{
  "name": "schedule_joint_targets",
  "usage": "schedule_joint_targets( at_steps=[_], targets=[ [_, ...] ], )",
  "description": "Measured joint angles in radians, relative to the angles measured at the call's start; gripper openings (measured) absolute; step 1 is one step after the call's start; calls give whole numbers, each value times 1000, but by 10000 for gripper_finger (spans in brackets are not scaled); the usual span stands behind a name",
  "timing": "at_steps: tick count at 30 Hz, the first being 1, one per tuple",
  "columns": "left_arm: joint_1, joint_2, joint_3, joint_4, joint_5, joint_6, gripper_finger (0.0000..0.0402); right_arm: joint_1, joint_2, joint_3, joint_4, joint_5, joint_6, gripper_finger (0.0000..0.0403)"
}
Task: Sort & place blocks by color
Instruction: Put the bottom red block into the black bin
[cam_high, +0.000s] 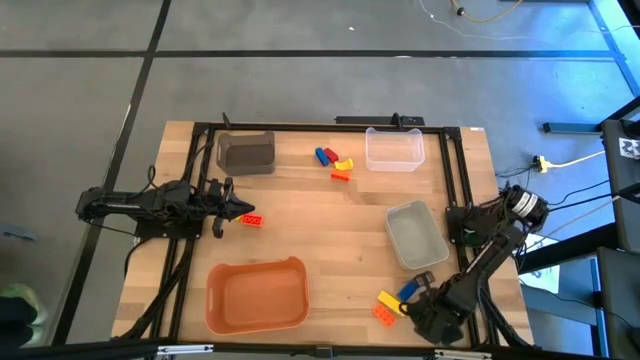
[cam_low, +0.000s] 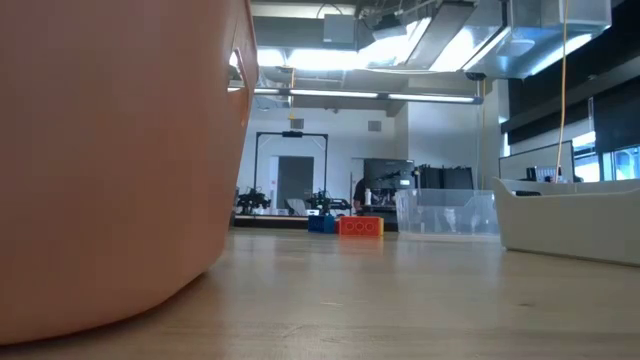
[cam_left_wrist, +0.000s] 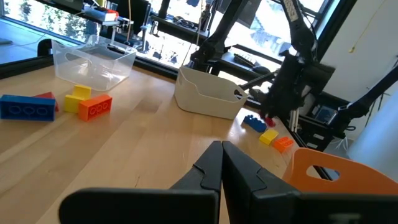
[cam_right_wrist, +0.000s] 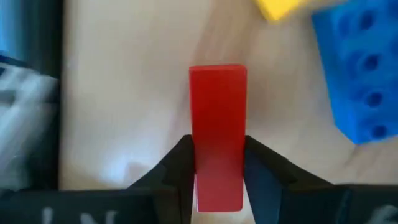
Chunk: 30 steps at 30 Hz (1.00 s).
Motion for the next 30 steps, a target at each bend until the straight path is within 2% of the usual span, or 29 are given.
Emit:
schedule_joint_targets(
  at_steps=[4, 8, 13, 18, 22, 24, 28, 30],
  targets=[
    [0, 0, 0, 0, 0, 0, 0, -76, -113, 25, 35, 11, 63, 103],
    [0, 0, 0, 0, 1, 0, 0, -192, -241, 26, 180, 151, 158, 103],
    [0, 0, 0, 0, 0, 0, 0, -378, -321, -12, 529, 376, 121, 103],
    [0, 0, 0, 2, 0, 0, 0, -553, -314, -64, 854, 472, -23, 103],
    [0, 0, 0, 16, -16, 0, 0, -667, -306, -99, 1066, 485, -118, 103],
    [0, 0, 0, 56, -66, -10, 0, -712, -304, -103, 1099, 457, -140, 103],
    [0, 0, 0, 189, -230, -53, 0, -789, -313, -103, 1105, 353, -147, 103],
    [0, 10, 4, 209, -268, -63, 4, -819, -313, -103, 1104, 311, -158, 103]
  ],
)
